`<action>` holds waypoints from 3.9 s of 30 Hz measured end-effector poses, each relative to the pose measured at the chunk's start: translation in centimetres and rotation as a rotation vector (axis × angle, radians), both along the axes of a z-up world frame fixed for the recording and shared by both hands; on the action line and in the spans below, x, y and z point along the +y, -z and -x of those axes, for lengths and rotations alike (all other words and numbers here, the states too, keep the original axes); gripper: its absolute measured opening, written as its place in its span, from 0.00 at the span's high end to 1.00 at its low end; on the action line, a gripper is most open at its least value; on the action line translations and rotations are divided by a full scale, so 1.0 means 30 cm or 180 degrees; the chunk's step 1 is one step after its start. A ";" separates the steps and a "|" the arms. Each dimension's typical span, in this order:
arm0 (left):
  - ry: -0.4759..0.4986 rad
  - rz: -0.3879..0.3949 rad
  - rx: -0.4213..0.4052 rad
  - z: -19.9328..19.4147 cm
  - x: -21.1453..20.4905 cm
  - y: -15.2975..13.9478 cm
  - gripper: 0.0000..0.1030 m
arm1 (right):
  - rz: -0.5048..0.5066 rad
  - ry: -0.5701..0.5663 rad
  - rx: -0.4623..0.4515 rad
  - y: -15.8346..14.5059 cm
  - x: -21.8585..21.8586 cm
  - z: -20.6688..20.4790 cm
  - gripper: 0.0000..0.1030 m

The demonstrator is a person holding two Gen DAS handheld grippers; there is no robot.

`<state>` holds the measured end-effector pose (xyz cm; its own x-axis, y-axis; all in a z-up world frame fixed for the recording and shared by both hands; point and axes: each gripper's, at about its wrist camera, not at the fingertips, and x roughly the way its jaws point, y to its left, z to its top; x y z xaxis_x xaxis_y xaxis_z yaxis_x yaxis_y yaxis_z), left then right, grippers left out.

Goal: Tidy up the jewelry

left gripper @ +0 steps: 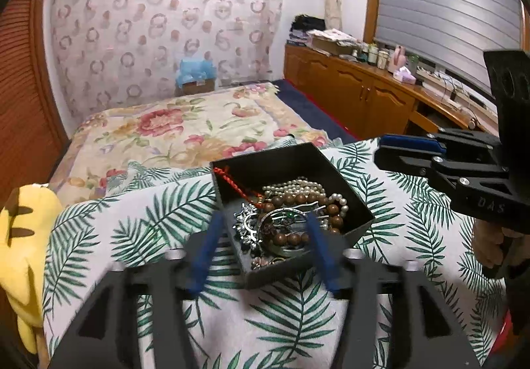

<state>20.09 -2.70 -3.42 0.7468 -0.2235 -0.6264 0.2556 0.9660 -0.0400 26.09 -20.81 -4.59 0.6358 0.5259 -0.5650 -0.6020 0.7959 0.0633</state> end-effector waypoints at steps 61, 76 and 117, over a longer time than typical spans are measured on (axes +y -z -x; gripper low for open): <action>-0.0739 -0.0055 -0.0557 0.486 0.033 -0.184 0.08 | -0.0369 0.0959 -0.0552 -0.131 -0.150 0.494 0.03; -0.0738 -0.0052 -0.0558 0.485 0.039 -0.181 0.08 | -0.0371 0.0960 -0.0552 -0.130 -0.151 0.494 0.03; -0.0735 -0.0045 -0.0573 0.496 0.041 -0.187 0.08 | -0.0379 0.0966 -0.0551 -0.121 -0.146 0.484 0.03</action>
<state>5.21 -1.46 2.18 0.8762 -0.0270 -0.4811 0.0307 0.9995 -0.0002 11.56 -25.19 -0.95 0.8538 0.3542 -0.3816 -0.3496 0.9331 0.0840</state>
